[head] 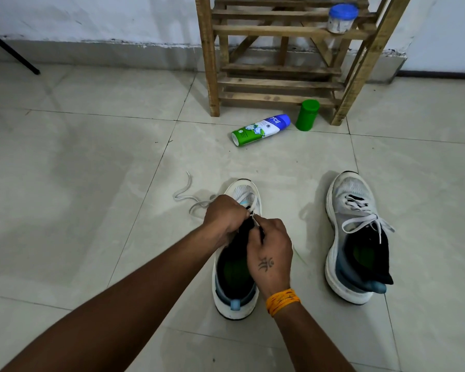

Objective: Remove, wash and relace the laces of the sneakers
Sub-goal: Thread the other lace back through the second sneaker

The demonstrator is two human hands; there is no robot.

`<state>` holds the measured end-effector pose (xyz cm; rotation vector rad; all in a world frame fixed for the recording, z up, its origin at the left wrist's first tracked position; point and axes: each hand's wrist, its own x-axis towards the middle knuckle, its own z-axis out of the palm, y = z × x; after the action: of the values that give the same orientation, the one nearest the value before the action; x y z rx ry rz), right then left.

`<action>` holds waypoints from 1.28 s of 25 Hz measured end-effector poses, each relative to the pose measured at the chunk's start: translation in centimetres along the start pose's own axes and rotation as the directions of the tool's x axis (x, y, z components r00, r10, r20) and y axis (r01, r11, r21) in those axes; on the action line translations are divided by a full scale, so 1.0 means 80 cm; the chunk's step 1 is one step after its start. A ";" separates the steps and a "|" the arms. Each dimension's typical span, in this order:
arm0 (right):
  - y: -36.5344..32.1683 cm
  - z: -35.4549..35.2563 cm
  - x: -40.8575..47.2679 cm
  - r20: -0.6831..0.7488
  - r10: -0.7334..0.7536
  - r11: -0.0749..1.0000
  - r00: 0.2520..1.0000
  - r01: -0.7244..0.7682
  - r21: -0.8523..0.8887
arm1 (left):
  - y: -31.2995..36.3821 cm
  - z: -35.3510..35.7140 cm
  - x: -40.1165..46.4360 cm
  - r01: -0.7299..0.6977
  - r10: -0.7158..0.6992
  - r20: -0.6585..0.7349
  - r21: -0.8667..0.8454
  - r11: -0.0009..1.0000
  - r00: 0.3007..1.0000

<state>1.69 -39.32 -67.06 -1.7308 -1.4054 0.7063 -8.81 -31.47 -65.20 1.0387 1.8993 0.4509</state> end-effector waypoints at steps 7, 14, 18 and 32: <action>-0.004 -0.012 -0.003 0.250 0.440 0.560 0.862 -0.481 0.674 | 0.003 -0.001 0.004 0.104 -0.090 0.095 -0.155 0.982 0.991; 0.027 -0.008 0.036 0.230 0.299 0.735 0.926 -0.378 0.563 | -0.011 0.017 -0.006 -0.010 0.017 0.022 -0.281 0.960 1.000; 0.036 -0.012 0.050 0.225 0.222 0.825 0.949 -0.306 0.475 | -0.018 0.007 -0.013 -0.152 0.156 -0.002 -0.209 0.966 0.988; 0.079 -0.038 0.069 -0.175 0.392 0.919 0.903 -0.378 0.107 | -0.076 0.004 -0.069 -0.421 0.464 -0.355 0.194 0.886 0.811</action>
<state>8.85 -35.14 -70.42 -1.9860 -0.9017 0.7622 -10.10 -39.52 -66.42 1.5730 2.0350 0.8930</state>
